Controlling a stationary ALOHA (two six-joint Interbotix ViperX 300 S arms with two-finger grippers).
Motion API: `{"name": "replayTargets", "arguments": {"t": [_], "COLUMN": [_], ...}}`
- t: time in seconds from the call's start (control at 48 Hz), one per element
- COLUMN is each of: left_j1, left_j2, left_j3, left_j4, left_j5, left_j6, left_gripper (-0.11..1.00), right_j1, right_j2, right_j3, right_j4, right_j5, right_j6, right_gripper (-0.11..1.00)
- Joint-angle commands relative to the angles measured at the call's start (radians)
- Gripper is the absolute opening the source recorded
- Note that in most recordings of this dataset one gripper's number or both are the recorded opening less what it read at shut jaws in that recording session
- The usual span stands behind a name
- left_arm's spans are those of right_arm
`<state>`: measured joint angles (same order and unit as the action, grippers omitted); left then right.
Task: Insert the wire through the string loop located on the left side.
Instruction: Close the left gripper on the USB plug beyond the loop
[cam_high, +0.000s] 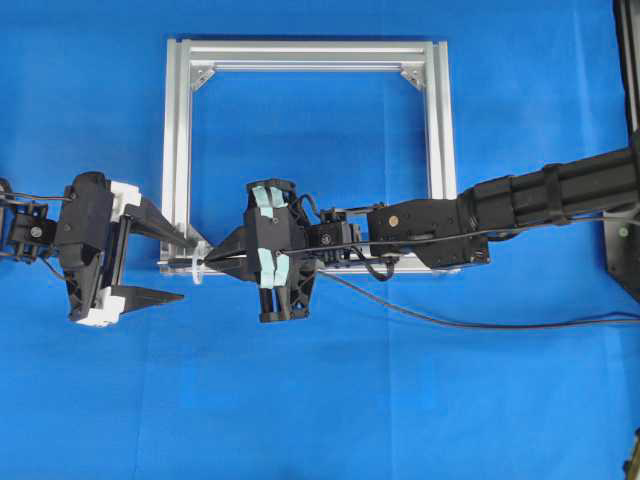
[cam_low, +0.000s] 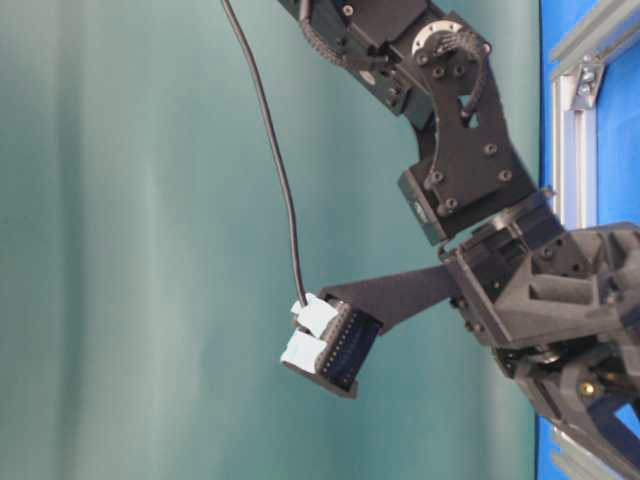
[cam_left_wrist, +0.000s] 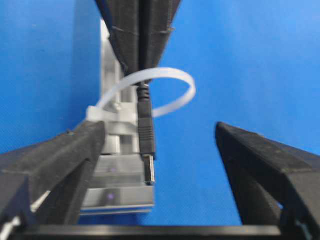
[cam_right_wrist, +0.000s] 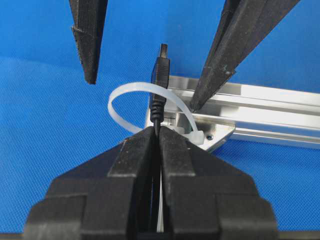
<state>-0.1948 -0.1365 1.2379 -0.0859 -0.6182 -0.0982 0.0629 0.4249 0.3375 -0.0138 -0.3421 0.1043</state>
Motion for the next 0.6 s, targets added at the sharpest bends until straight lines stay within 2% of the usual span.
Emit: {"name": "replayTargets", "arguments": {"t": [0.0,0.583], "left_j1": [0.003,0.003], "left_j2": [-0.009,-0.006], "left_j3": [-0.006,-0.014], "left_j4": [0.002,0.002], "left_j5": [-0.005,-0.002], "left_j6": [0.000,0.011], "left_gripper": [0.90,0.89], "right_j1": [-0.002,-0.002], "right_j2": [-0.018,-0.018], "right_j3": [-0.017,-0.015], "right_j4": [0.002,0.002], "right_j5": [-0.008,-0.006], "right_j6": [0.000,0.000], "right_gripper": [0.00,0.00]}}
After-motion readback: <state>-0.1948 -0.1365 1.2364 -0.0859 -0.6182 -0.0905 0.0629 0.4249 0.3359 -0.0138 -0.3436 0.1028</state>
